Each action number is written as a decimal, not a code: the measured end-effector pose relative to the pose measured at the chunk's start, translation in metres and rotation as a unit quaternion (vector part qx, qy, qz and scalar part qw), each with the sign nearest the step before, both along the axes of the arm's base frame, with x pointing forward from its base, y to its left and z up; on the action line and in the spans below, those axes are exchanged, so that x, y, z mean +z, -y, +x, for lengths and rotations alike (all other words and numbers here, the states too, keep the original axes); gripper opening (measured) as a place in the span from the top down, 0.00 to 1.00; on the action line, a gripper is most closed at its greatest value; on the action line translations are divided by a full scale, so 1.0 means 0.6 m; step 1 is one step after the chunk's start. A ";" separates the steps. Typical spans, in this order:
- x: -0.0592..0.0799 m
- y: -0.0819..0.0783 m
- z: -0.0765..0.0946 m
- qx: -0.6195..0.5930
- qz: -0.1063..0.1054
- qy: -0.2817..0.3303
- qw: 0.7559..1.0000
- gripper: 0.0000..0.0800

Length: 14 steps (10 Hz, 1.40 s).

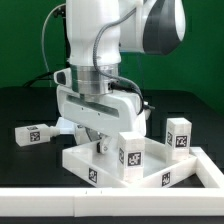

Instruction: Assemble square table

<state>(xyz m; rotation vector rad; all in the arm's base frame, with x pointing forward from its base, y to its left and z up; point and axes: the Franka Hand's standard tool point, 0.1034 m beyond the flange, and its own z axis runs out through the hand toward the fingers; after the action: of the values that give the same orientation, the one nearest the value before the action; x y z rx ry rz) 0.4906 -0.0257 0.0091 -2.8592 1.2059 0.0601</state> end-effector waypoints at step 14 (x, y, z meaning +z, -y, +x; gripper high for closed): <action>0.047 0.019 0.144 0.548 -0.044 0.029 0.835 0.94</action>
Offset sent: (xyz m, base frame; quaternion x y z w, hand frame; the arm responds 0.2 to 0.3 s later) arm 0.0097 -0.0026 -0.0033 0.0820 0.0109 -0.3908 0.9168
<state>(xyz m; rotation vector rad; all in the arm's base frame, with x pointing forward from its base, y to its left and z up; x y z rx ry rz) 0.5769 -0.0370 0.0374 -3.1371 -0.5736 -0.0538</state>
